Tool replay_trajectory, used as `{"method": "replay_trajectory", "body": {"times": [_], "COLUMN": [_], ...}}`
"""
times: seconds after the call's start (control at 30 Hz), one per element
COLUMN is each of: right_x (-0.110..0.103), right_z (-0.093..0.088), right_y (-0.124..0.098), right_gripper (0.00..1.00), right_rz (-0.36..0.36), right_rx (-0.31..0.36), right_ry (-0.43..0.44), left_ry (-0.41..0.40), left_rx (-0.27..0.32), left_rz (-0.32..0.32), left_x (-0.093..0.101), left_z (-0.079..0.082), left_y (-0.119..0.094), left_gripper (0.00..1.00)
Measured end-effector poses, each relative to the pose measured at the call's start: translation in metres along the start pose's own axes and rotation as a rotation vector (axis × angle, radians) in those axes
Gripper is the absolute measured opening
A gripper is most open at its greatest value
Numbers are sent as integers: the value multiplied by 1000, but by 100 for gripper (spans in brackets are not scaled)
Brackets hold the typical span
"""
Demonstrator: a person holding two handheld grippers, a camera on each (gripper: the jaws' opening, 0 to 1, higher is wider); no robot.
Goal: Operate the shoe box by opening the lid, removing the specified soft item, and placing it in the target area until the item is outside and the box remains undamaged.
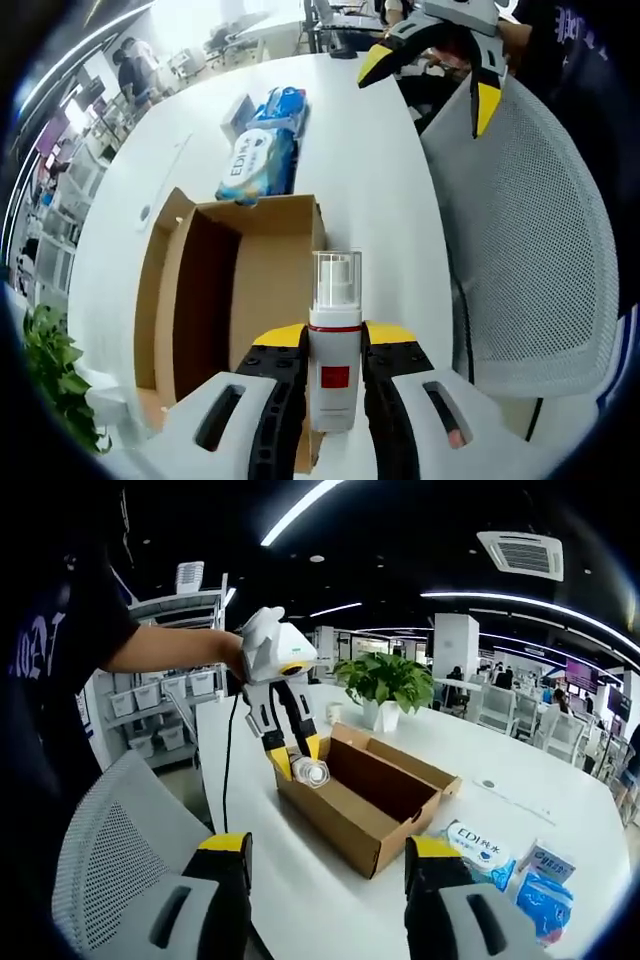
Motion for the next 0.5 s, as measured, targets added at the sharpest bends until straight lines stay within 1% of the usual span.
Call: {"method": "replay_trajectory", "body": {"times": [0.07, 0.3, 0.5], "right_x": [0, 1, 3], "right_z": [0, 2, 5], "right_y": [2, 7, 10], "right_gripper": [56, 54, 50], "right_rz": [4, 13, 8], "right_rx": [-3, -12, -11], "right_ry": [20, 89, 152], "left_ry": [11, 29, 35], "left_rx": [12, 39, 63], "left_rz": [5, 11, 35], "left_x": [2, 10, 14], "left_z": [4, 15, 24], "left_y": [1, 5, 6], "left_gripper": [19, 19, 19]}}
Point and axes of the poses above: the point that each gripper's makers call its tool centre point, and the gripper's own axes: y roughly forward along the fingers, x roughly to its right, z roughly out of its top, the point moved 7 cm from there along -y, roughly backward along the fingers
